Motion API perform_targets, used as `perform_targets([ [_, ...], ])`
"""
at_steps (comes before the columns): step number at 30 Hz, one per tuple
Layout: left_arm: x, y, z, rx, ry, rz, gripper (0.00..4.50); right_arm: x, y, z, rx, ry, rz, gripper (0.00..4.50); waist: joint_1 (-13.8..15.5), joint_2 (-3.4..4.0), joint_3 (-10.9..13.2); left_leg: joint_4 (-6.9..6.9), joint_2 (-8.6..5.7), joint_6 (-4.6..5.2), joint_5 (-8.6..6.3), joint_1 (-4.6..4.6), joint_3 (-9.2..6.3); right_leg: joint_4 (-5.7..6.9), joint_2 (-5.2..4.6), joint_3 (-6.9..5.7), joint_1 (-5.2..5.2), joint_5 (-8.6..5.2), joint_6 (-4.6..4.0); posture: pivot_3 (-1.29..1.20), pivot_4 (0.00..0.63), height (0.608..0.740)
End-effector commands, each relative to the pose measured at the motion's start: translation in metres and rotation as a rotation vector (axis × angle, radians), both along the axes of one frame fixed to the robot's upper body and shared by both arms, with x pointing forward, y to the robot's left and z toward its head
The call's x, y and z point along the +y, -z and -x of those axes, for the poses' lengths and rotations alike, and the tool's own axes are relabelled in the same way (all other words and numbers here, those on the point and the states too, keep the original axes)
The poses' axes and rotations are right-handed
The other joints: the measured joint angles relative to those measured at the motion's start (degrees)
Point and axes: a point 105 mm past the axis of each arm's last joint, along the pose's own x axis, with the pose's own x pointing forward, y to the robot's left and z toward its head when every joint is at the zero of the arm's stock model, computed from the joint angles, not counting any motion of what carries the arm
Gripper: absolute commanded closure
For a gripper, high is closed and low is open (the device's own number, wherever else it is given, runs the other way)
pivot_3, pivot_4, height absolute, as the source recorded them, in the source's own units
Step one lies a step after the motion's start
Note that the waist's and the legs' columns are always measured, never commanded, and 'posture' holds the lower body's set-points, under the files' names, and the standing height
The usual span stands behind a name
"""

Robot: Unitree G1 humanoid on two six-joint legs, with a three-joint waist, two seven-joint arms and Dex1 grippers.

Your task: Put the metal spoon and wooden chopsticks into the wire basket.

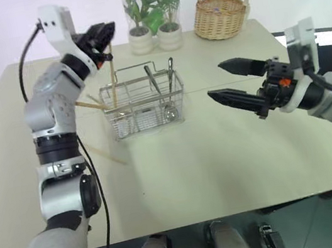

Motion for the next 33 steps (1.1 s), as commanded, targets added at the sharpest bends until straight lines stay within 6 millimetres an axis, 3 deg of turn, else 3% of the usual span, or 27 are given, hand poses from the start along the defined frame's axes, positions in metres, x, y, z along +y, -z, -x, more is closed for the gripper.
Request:
perform_targets([
  [1, 0.006, -0.028, 0.017, -0.080, 0.004, 0.045, 0.51, 0.001, -0.008, 0.002, -0.042, -0.014, -0.004, 0.00, 0.0, 0.00, 0.0, -0.01, 0.00, 0.00, 0.00, 0.01, 0.01, -0.01, -0.01, 0.00, 0.01, 0.00, 0.00, 0.00, 0.150, 0.710],
  [2, 0.009, -0.030, 0.018, -0.074, -0.007, 0.057, 0.06, 0.001, -0.008, 0.001, -0.041, -0.016, -0.004, 0.00, 0.0, 0.01, 0.0, -0.01, 0.00, 0.00, 0.00, 0.01, 0.01, -0.01, 0.00, 0.00, 0.01, 0.00, 0.00, 0.00, 0.150, 0.710],
  [5, 0.023, -0.039, 0.022, -0.069, -0.040, 0.086, 0.06, 0.002, -0.007, 0.000, -0.037, -0.022, -0.003, 0.00, -0.1, 0.01, 0.0, 0.00, 0.01, 0.00, 0.00, 0.03, 0.02, 0.00, 0.01, 0.00, 0.01, 0.00, 0.00, 0.00, 0.150, 0.710],
  [9, 0.045, -0.068, 0.037, -0.106, -0.070, 0.146, 0.06, 0.002, -0.006, -0.002, -0.031, -0.031, 0.001, 0.00, -0.1, 0.03, 0.0, -0.01, 0.07, -0.01, 0.00, 0.03, 0.01, 0.02, 0.10, 0.01, -0.01, 0.01, -0.01, 0.00, 0.150, 0.710],
  [13, 0.083, -0.112, 0.057, -0.166, -0.189, 0.250, 0.06, 0.003, -0.004, -0.006, -0.022, -0.045, 0.005, 0.00, 0.0, 0.03, 0.0, 0.00, 0.06, -0.01, 0.00, 0.01, 0.00, -0.01, 0.11, 0.00, -0.01, 0.01, -0.01, 0.00, 0.150, 0.710],
  [15, 0.096, -0.118, 0.058, -0.147, -0.266, 0.285, 0.06, 0.005, -0.003, -0.007, -0.020, -0.054, 0.008, 0.00, -0.1, 0.04, 0.0, -0.02, 0.05, -0.01, 0.00, 0.02, 0.01, -0.05, 0.09, 0.01, 0.00, 0.01, 0.00, 0.00, 0.150, 0.710],
  [17, 0.119, -0.104, 0.046, -0.028, -0.481, 0.295, 0.06, 0.007, -0.001, -0.008, -0.016, -0.071, 0.012, 0.00, 0.0, 0.10, 0.0, -0.02, 0.05, -0.02, 0.00, 0.09, 0.02, -0.04, 0.09, 0.01, 0.07, 0.01, 0.00, 0.00, 0.150, 0.710],
  [20, 0.149, -0.046, 0.031, 0.265, -0.801, 0.270, 0.06, 0.011, 0.001, -0.007, -0.011, -0.107, 0.022, 0.00, 0.2, 0.22, 0.0, -0.03, 0.04, -0.01, 0.00, 0.23, 0.00, -0.02, 0.10, 0.02, 0.23, 0.01, 0.02, 0.00, 0.150, 0.710],
  [23, 0.167, 0.018, 0.033, 0.523, -1.004, 0.209, 0.06, 0.016, 0.006, -0.001, -0.002, -0.163, 0.054, 0.00, 0.1, 0.21, 0.0, -0.01, 0.04, -0.02, 0.01, 0.25, -0.04, 0.01, 0.15, 0.05, 0.24, 0.05, 0.08, 0.00, 0.150, 0.710],
  [25, 0.171, 0.049, 0.037, 0.642, -1.064, 0.195, 0.06, 0.017, 0.008, 0.001, -0.001, -0.183, 0.069, 0.00, 0.0, 0.10, 0.0, 0.00, 0.04, -0.05, 0.02, 0.19, -0.02, 0.06, 0.16, 0.06, 0.14, 0.06, 0.08, 0.00, 0.150, 0.710],
  [28, 0.160, 0.088, 0.036, 0.798, -1.082, 0.160, 0.06, 0.017, 0.008, 0.001, 0.000, -0.187, 0.072, 0.00, 0.1, -0.05, 0.0, 0.01, 0.06, -0.48, 0.27, -0.04, -0.03, 0.10, 0.18, 0.06, -0.11, 0.11, 0.00, 0.00, 0.150, 0.710],
  [33, 0.153, 0.119, 0.031, 0.895, -1.134, 0.096, 0.06, 0.019, 0.008, 0.002, 0.000, -0.189, 0.070, 0.00, 0.2, -0.05, 0.0, 0.01, 0.04, -0.48, 0.25, -0.02, 0.02, 0.03, 0.14, 0.06, -0.06, 0.12, 0.00, 0.00, 0.150, 0.710],
])
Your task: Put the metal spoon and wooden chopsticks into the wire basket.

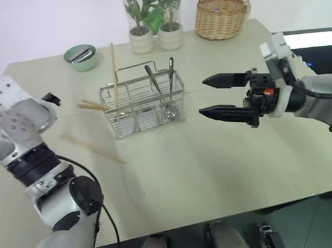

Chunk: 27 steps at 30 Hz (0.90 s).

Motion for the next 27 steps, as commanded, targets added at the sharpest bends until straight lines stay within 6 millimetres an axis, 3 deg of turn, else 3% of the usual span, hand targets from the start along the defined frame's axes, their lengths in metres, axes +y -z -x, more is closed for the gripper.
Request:
perform_targets([
  [1, 0.006, 0.010, 0.000, 0.049, -0.064, -0.038, 0.06, 0.002, -0.010, 0.005, -0.053, -0.008, -0.005, 0.00, 0.0, 0.01, 0.0, -0.01, 0.00, 0.00, -0.01, 0.02, 0.01, 0.01, -0.01, 0.00, 0.01, 0.00, 0.00, 0.00, 0.150, 0.710],
  [7, 0.014, 0.035, -0.006, 0.115, -0.113, -0.071, 0.06, 0.002, -0.008, 0.011, -0.054, -0.017, 0.013, 0.00, -0.1, 0.01, 0.0, -0.03, 0.02, 0.00, -0.01, 0.03, 0.03, 0.01, 0.00, 0.00, 0.00, 0.00, 0.00, 0.00, 0.150, 0.710],
  [18, -0.002, 0.086, -0.022, 0.231, -0.019, 0.010, 0.06, 0.007, -0.012, 0.016, -0.070, -0.007, -0.015, 0.00, 0.0, 0.06, -0.1, -0.02, 0.00, 0.14, -0.08, 0.04, 0.02, 0.01, -0.06, -0.02, 0.02, 0.02, 0.02, 0.00, 0.150, 0.710],
  [21, 0.000, 0.087, -0.024, 0.218, -0.032, 0.019, 0.83, 0.008, -0.011, 0.017, -0.068, -0.008, -0.022, 0.00, 0.0, 0.17, -0.1, -0.02, 0.00, 0.35, -0.20, 0.09, 0.03, 0.02, -0.07, -0.02, 0.07, 0.02, 0.03, 0.00, 0.150, 0.710],
  [27, 0.001, 0.082, -0.026, 0.204, -0.042, 0.020, 3.81, 0.006, -0.012, 0.015, -0.066, 0.001, -0.029, 0.00, 0.0, 0.17, -0.1, 0.00, -0.01, 0.35, -0.20, 0.09, 0.03, 0.05, -0.08, -0.02, 0.07, 0.02, 0.03, 0.00, 0.150, 0.710],
])
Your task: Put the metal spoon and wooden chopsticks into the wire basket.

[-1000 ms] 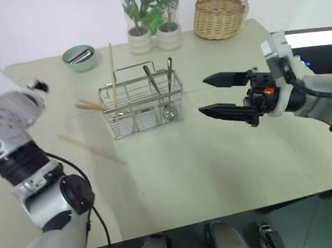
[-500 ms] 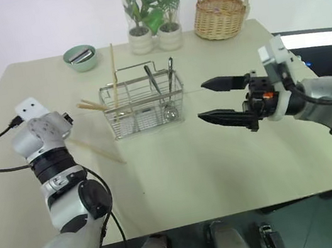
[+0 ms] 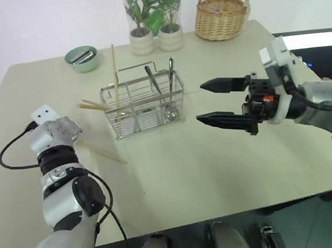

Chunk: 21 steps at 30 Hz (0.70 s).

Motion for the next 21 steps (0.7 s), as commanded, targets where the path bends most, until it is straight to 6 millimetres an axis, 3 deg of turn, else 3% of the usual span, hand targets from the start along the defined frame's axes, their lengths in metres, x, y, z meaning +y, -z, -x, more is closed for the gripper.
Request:
perform_targets([
  [1, -0.005, -0.005, -0.004, -0.017, 0.013, 0.024, 4.35, -0.001, -0.012, 0.003, -0.050, -0.007, -0.026, 0.00, 0.0, 0.00, 0.0, 0.00, 0.00, 0.00, 0.00, 0.00, 0.00, 0.00, -0.01, 0.00, 0.00, 0.00, 0.00, 0.00, 0.150, 0.710],
  [6, -0.003, -0.008, -0.003, -0.026, 0.003, 0.025, 4.44, 0.000, -0.012, 0.002, -0.050, -0.010, -0.027, 0.00, 0.0, 0.00, 0.0, 0.00, -0.01, 0.00, 0.00, -0.01, -0.01, 0.00, -0.01, 0.00, 0.00, 0.00, 0.00, 0.00, 0.150, 0.710],
  [10, 0.009, -0.020, -0.004, -0.061, -0.017, -0.018, 4.44, 0.000, -0.011, 0.003, -0.048, -0.012, -0.025, 0.00, -0.1, -0.01, 0.0, 0.00, -0.02, 0.00, 0.00, -0.01, -0.01, 0.00, -0.02, 0.00, -0.01, 0.00, 0.00, 0.00, 0.150, 0.710],
  [19, 0.091, -0.108, 0.012, -0.315, -0.211, -0.263, 4.44, -0.001, -0.011, 0.002, -0.050, -0.012, -0.022, 0.00, -0.3, -0.05, 0.0, -0.05, 0.06, -0.03, 0.02, -0.07, 0.00, 0.00, 0.07, 0.02, -0.15, 0.01, -0.01, 0.00, 0.150, 0.710],
  [21, 0.105, -0.137, 0.017, -0.425, -0.249, -0.292, 4.44, -0.001, -0.011, 0.001, -0.049, -0.010, -0.022, 0.00, -0.1, -0.05, 0.0, -0.03, 0.02, -0.01, 0.00, -0.06, 0.01, -0.01, 0.02, 0.02, -0.11, 0.01, -0.01, 0.00, 0.150, 0.710],
])
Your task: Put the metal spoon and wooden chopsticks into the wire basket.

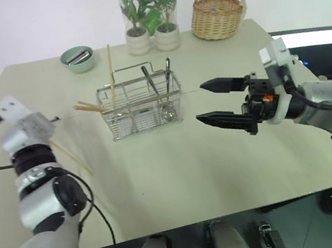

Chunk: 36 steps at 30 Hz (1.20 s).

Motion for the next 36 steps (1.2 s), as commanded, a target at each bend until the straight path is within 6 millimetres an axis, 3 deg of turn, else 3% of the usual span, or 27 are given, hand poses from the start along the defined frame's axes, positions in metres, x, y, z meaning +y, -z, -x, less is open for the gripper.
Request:
perform_targets([
  [1, 0.020, -0.065, 0.006, -0.230, -0.042, -0.106, 4.44, -0.002, -0.012, 0.001, -0.053, -0.001, -0.016, 0.00, 0.2, -0.03, 0.0, 0.00, -0.02, 0.00, 0.00, -0.02, -0.01, -0.02, -0.03, 0.00, 0.01, 0.00, 0.00, 0.00, 0.150, 0.710],
  [6, 0.005, -0.144, 0.002, -0.546, 0.105, -0.251, 4.44, -0.003, -0.013, 0.000, -0.052, -0.002, -0.015, 0.00, 0.9, -0.08, 0.0, 0.04, -0.07, 0.03, -0.01, -0.02, -0.02, -0.06, -0.09, -0.04, 0.08, 0.02, 0.01, 0.00, 0.150, 0.710],
  [10, -0.042, -0.209, -0.001, -0.846, 0.394, -0.302, 4.44, -0.005, -0.014, -0.003, -0.054, 0.001, -0.011, 0.00, 1.4, -0.09, 0.0, 0.03, -0.05, 0.04, -0.02, -0.03, -0.01, -0.09, -0.08, -0.04, 0.06, 0.03, 0.03, 0.00, 0.150, 0.710],
  [12, -0.076, -0.237, 0.006, -0.971, 0.595, -0.346, 4.44, -0.004, -0.017, -0.002, -0.061, -0.001, -0.011, 0.00, 1.3, -0.09, 0.0, 0.03, -0.06, 0.04, -0.02, -0.04, 0.00, -0.12, -0.09, -0.04, 0.06, 0.03, 0.03, 0.00, 0.150, 0.710],
  [15, -0.119, -0.258, 0.017, -1.050, 0.808, -0.445, 4.44, -0.004, -0.018, -0.002, -0.063, 0.002, -0.017, 0.00, 1.2, -0.06, 0.0, 0.03, -0.05, 0.03, -0.01, -0.05, 0.01, -0.14, -0.10, -0.04, 0.06, 0.03, 0.03, 0.00, 0.150, 0.710],
  [19, -0.166, -0.255, 0.021, -1.078, 1.011, -0.490, 4.44, -0.005, -0.015, -0.001, -0.058, 0.009, -0.012, 0.00, 1.2, -0.01, 0.0, 0.02, -0.05, 0.04, -0.02, -0.04, 0.02, -0.16, -0.08, -0.03, 0.07, 0.03, 0.03, 0.00, 0.150, 0.710],
  [23, -0.196, -0.234, 0.014, -1.064, 1.134, -0.422, 4.44, -0.007, -0.016, 0.000, -0.054, 0.022, -0.019, 0.00, 1.2, 0.01, 0.0, 0.04, -0.03, 0.09, -0.03, 0.00, 0.02, -0.14, -0.06, -0.02, 0.11, 0.03, 0.03, 0.00, 0.150, 0.710],
  [30, -0.235, -0.186, 0.006, -0.987, 1.313, -0.318, 4.44, -0.008, -0.016, 0.001, -0.060, 0.043, -0.021, 0.00, 0.8, 0.04, 0.1, 0.04, 0.03, 0.09, -0.03, -0.02, 0.00, -0.16, 0.05, -0.01, 0.10, 0.04, 0.01, 0.00, 0.150, 0.710],
  [36, -0.247, -0.151, -0.001, -0.921, 1.367, -0.254, 4.44, -0.009, -0.014, 0.001, -0.056, 0.060, -0.024, 0.00, 0.8, 0.05, 0.1, 0.04, 0.02, 0.09, -0.03, -0.02, 0.01, -0.19, 0.04, -0.01, 0.11, 0.05, -0.02, 0.00, 0.150, 0.710],
])
